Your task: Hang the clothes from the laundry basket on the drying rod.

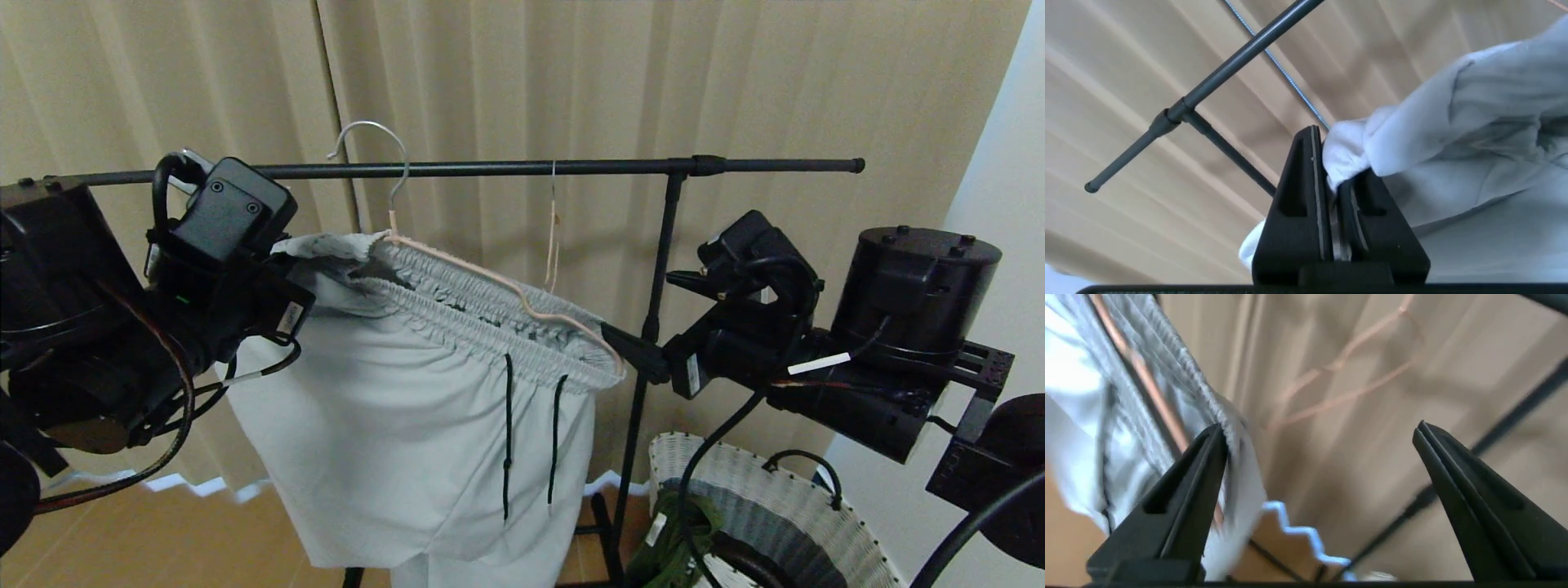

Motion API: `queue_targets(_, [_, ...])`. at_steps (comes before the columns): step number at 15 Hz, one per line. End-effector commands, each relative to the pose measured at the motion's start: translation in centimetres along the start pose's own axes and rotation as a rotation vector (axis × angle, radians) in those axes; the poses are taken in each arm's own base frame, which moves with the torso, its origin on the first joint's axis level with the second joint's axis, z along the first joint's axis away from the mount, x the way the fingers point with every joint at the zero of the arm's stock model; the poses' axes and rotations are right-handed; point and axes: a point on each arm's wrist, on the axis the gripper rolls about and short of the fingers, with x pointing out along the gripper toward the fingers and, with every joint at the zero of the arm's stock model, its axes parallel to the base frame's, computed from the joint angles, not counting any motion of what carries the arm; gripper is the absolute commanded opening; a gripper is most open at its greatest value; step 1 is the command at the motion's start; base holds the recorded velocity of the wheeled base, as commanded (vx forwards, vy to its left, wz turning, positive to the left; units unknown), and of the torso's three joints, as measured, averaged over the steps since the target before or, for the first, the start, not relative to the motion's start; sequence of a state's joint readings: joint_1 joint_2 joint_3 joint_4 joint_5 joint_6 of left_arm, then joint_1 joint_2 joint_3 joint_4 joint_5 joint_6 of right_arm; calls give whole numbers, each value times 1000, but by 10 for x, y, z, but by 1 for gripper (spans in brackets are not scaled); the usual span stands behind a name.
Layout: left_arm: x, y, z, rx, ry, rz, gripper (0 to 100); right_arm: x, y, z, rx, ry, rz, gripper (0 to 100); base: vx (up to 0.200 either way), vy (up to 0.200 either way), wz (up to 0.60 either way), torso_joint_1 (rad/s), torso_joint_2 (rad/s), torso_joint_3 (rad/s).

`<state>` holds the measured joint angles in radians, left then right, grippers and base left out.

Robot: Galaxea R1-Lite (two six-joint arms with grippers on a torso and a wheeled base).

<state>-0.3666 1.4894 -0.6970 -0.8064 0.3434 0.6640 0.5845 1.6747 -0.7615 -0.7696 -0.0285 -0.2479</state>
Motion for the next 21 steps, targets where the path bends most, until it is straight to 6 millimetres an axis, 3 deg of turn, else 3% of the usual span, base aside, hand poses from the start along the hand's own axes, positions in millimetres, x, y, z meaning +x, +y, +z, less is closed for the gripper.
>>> queue_targets(1, [0,1,1,-2,-1,7,0,0,-9,-8,-8,29,-29,100,0,0,0,0,0,0])
queue_targets(7, [-2,1,1,-5,-5,4,0,-5,-12,-16,-4,51,-36,100,0,0,0,0,0,0])
queue_targets(10, [-1,-1,0,-51,1,-1,0,-10,2,-9,-4,19,28,100,0,0,0,0,0,0])
queue_targets(18, [0,-24,7,-52,-12,-71,0,19,19,21,-67,-32,74,100,0,0,0,0,0,0])
queue_targets(21, [-1,-27,10,-79,-10,-68,0,22,26,20,-73,-8,89,100,0,0,0,0,0,0])
